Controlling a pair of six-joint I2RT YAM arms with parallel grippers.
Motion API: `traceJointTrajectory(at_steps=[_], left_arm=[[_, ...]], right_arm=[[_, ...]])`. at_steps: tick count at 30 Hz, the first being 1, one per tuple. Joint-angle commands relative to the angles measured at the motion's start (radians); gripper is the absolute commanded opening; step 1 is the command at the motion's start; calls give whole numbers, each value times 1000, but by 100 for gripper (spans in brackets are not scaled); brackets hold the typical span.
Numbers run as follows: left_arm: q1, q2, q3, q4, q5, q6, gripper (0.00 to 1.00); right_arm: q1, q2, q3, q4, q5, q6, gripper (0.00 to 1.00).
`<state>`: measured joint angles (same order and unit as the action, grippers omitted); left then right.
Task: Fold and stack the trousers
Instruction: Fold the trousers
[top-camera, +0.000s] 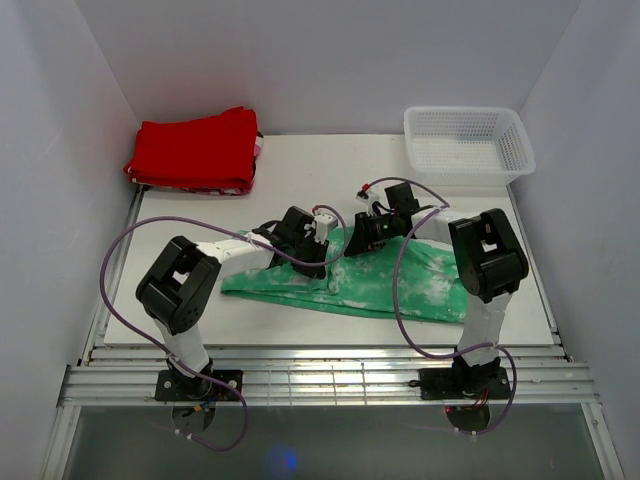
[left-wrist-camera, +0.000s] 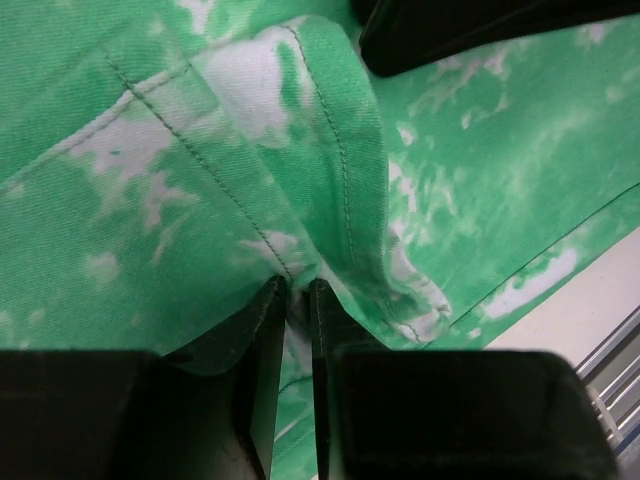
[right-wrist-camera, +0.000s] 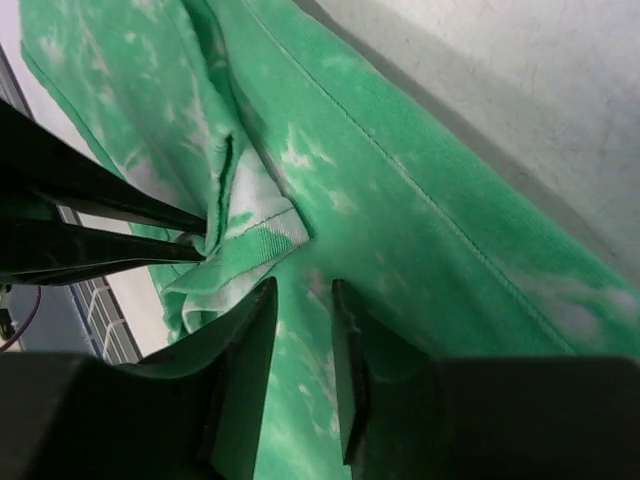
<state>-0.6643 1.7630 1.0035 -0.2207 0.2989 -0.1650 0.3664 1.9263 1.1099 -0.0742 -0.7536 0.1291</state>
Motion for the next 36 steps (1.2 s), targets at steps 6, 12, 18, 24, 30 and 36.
traceJointTrajectory(at_steps=[6, 12, 18, 24, 30, 36], left_arm=[[-3, -13, -29, -23, 17, 13, 8], [-3, -45, -40, -16, 72, 18, 0], [-4, -137, -48, 14, 163, -2, 0], [-4, -136, -8, 9, 187, -37, 0], [-3, -45, -8, 33, 221, -50, 0], [-9, -11, 3, 79, 244, -59, 0]], right_arm=[[40, 30, 39, 62, 10, 38, 49], [54, 71, 80, 62, 25, 43, 40], [52, 63, 84, 47, 88, 7, 8], [52, -22, 34, 95, 54, 33, 8], [52, -78, 2, 111, 54, 26, 8], [52, -36, 16, 32, 57, -13, 8]])
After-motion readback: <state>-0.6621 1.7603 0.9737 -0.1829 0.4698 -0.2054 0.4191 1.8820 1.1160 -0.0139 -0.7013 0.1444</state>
